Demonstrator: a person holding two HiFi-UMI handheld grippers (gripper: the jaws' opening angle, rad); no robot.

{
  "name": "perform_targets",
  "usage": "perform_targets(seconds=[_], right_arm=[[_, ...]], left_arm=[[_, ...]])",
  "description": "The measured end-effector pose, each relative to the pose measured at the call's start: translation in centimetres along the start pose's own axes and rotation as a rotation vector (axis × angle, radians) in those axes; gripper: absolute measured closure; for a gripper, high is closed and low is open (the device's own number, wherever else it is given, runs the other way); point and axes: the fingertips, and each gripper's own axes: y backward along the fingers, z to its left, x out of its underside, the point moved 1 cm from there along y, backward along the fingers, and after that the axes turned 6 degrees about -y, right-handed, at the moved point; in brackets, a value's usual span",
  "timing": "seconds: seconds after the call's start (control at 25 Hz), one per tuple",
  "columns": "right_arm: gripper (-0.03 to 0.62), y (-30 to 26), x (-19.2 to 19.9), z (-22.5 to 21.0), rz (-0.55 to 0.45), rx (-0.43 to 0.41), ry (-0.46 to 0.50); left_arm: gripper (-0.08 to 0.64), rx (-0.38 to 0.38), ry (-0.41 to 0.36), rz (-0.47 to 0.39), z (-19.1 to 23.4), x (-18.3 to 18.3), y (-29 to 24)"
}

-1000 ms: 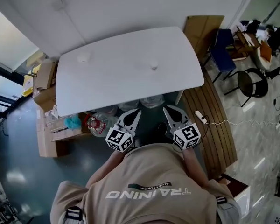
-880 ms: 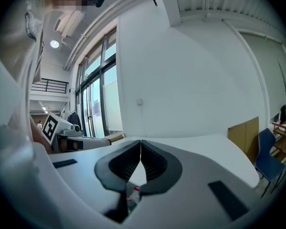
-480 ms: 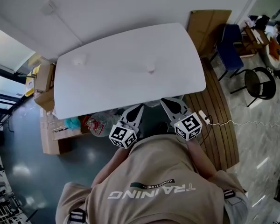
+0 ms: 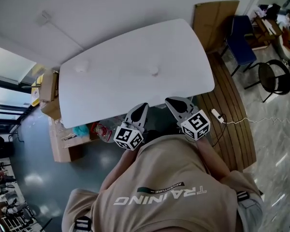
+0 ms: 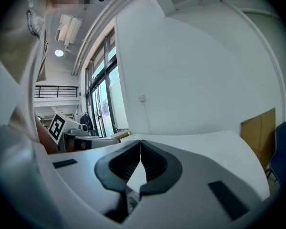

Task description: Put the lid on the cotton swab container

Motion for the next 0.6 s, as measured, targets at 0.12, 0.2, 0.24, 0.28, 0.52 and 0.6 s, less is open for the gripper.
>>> perform_targets(seconds=[0.12, 0.2, 0.24, 0.28, 0.52, 0.6], right_arm=[[0.574, -0.2, -0.2, -0.3, -0.005, -0.002, -0.013], [0.574, -0.9, 0.0, -0.2, 0.006, -0.005, -0.02], [0.574, -1.4, 0.2, -0.2, 0.017, -0.007, -0.019], [0.574, -1.9, 0.5, -0.1, 0.03, -0.009, -0.017], [0.574, -4.9, -0.3, -0.4, 0.051, -0.007, 0.021], [0.574, -5.9, -1.3, -0.8, 0.05, -0.003, 0.053]], left_arm=[[0.548, -0.002, -0.014, 0.01, 0.1, -0.4, -0.2], [0.548, -0.003, -0.019, 0.018, 0.7, -0.5, -0.1], [0.548, -0.003, -0.016, 0.021, 1.1, -0.4, -0.1], [0.548, -0.004, -0.009, 0.023, 1.5, -0.2, 0.0], [0.548, 0.021, 0.027, 0.035, 4.7, 0.3, -0.3], [0.548, 0.045, 0.016, 0.024, 5.6, -0.4, -1.3]])
